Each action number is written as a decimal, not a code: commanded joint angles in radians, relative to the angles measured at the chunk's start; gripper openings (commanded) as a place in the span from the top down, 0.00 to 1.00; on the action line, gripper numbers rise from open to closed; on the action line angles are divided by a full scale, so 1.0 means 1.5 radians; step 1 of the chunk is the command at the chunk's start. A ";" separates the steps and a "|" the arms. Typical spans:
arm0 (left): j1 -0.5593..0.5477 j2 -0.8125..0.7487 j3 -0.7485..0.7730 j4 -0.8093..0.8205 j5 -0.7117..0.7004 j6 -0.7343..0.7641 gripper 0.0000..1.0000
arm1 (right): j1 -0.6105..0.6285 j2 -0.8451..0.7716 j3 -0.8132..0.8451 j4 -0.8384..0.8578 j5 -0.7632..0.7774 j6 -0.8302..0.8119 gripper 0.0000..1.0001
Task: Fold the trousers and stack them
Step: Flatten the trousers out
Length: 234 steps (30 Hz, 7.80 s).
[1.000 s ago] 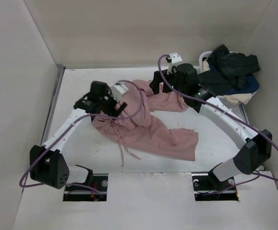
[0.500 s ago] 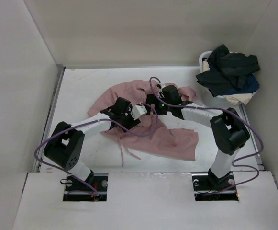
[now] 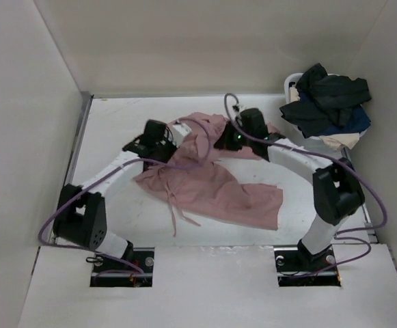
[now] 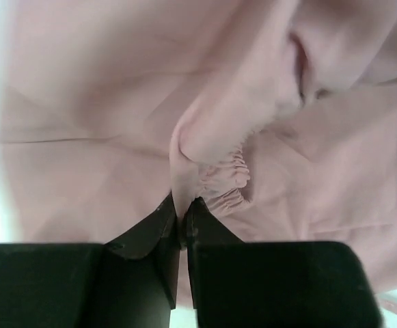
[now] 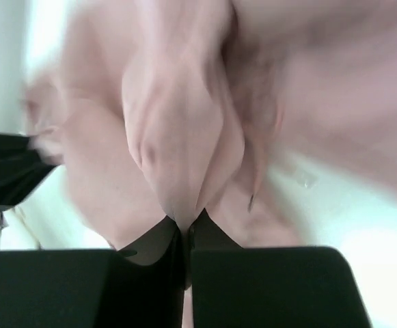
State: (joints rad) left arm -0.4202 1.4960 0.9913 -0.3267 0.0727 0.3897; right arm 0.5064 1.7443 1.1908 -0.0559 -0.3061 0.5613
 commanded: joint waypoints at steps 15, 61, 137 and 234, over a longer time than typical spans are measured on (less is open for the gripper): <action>0.488 -0.059 0.595 -0.061 0.081 -0.225 1.00 | 0.067 0.148 0.852 -0.136 -0.043 -0.082 0.96; 0.212 0.111 0.556 -0.365 0.161 0.074 0.00 | -0.108 -0.356 -0.160 -0.217 0.290 -0.134 0.26; 0.537 -0.116 -0.261 -0.069 -0.003 1.032 0.53 | -0.142 -0.231 -0.063 -0.276 0.298 -0.303 0.38; 0.622 0.245 0.382 -0.381 0.121 0.187 0.48 | -0.280 -0.403 -0.095 -0.479 0.300 -0.284 0.44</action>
State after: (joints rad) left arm 0.4744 1.7817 1.5833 -1.0065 0.0540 0.8883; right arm 0.0666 1.1313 1.0870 -0.7753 0.1577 0.1131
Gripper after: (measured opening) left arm 0.519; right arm 0.545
